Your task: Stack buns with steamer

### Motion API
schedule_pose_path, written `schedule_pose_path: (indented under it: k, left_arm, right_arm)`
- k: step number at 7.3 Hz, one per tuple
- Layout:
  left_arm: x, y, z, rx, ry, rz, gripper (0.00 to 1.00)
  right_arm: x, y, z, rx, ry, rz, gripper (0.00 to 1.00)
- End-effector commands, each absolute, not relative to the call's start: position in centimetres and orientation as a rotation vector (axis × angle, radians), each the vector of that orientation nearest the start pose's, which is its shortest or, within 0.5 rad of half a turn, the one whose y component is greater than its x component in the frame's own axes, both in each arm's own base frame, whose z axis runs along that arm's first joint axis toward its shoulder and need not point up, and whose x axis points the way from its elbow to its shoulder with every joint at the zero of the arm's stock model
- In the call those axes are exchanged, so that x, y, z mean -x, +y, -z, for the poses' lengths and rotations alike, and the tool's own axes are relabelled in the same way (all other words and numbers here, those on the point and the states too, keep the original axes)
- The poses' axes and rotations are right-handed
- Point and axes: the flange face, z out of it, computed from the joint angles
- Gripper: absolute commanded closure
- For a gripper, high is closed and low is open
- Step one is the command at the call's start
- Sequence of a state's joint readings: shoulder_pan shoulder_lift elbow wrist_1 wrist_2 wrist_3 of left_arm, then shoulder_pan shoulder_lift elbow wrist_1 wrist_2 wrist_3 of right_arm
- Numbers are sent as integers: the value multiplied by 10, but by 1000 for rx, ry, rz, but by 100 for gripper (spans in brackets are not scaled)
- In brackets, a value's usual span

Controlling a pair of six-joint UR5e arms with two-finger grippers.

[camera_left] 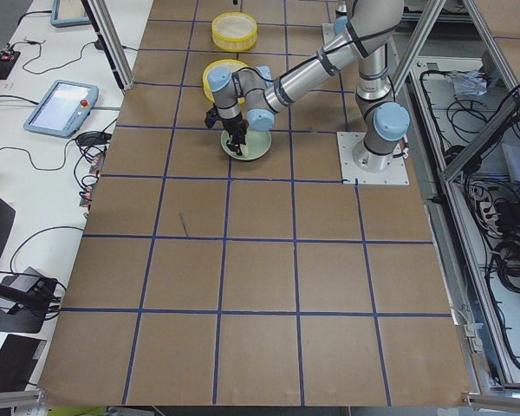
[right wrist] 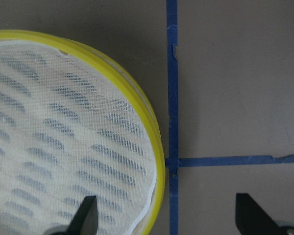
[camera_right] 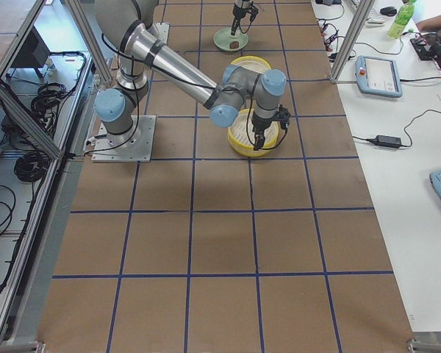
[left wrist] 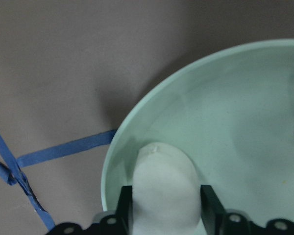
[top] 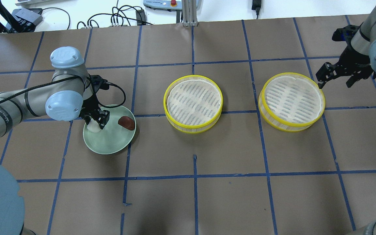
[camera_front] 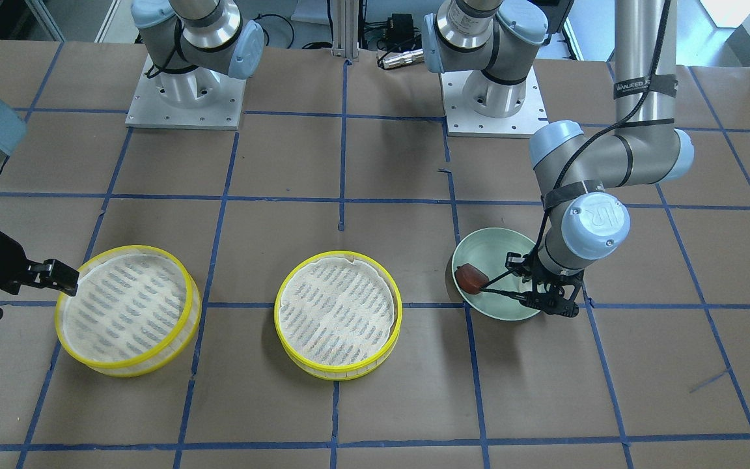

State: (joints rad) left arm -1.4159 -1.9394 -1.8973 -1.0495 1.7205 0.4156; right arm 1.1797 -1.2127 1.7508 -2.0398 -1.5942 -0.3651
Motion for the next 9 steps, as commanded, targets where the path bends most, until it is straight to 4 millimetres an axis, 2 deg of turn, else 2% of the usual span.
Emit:
schedule_pose_path:
  k: [1,2,3,4,6,7,8,9]
  left_arm:
    - [39,-566,-225,-342,3055,-201,87]
    - [53,-574,-239,-128,3153,-126,86]
    - [69,-579,-246,169,3295,-108,84]
    - [89,-581,-247,453,3383,-148,84]
    - [176,-573,-246,973,3460,-368,84]
    - [199,-581,-248,1145,3541,-427,84]
    - [216,-587,-245,1293,3502,-486,69]
    - [236,-589,-247,1313,3472,-503,26]
  right_arm:
    - [102,-588,-218,-58,3117,-170,1]
    - [100,-586,-215,-58,3112,-180,14]
    - [100,-586,-214,-56,3108,-181,53]
    - [100,-585,-213,-56,3108,-181,72]
    - [101,-588,-216,-51,3111,-167,93]
    - [103,-592,-223,-37,3129,-118,94]
    - [103,-592,-234,-49,3132,-102,95]
    - [101,-598,-252,-48,3137,-78,95]
